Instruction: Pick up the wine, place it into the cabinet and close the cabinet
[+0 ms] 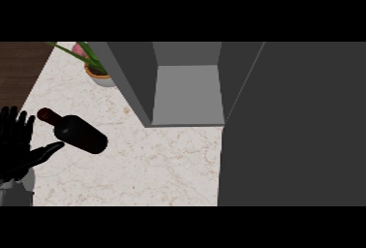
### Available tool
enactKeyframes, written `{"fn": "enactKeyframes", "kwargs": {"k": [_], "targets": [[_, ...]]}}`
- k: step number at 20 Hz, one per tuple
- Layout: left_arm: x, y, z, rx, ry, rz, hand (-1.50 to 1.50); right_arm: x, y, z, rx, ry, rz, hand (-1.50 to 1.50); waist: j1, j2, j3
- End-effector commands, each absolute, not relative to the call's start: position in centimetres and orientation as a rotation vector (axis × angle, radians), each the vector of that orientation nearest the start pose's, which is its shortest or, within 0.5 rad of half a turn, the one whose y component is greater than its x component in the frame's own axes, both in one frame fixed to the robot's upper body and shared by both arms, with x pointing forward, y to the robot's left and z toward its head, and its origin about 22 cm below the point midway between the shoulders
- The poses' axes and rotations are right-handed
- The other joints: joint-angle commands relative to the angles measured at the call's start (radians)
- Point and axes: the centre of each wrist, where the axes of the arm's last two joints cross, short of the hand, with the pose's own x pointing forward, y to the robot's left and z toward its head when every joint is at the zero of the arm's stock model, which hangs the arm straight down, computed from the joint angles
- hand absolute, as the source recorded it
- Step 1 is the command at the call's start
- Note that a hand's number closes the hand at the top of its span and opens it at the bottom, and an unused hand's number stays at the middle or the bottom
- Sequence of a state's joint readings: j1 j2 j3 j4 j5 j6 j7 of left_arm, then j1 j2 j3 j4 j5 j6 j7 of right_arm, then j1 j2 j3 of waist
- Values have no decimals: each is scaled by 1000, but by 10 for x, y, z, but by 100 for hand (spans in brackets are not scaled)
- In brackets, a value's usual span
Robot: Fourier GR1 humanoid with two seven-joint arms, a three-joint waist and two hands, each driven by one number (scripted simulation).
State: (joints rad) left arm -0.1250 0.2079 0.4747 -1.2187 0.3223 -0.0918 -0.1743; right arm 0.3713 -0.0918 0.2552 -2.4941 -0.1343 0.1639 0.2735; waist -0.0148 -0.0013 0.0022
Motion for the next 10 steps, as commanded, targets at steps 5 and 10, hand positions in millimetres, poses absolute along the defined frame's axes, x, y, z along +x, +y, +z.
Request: {"fn": "enactKeyframes", "kwargs": {"k": [5, 10], "targets": [[242, 371, -78, 2, -1554, 452, -150, 92, -218, 170, 397, -1886, 187, -150, -3, 2, -3], [237, 367, -104, -30, -1556, 495, -150, 90, -224, 174, 377, -1889, 218, -150, -1, 2, -3]]}}
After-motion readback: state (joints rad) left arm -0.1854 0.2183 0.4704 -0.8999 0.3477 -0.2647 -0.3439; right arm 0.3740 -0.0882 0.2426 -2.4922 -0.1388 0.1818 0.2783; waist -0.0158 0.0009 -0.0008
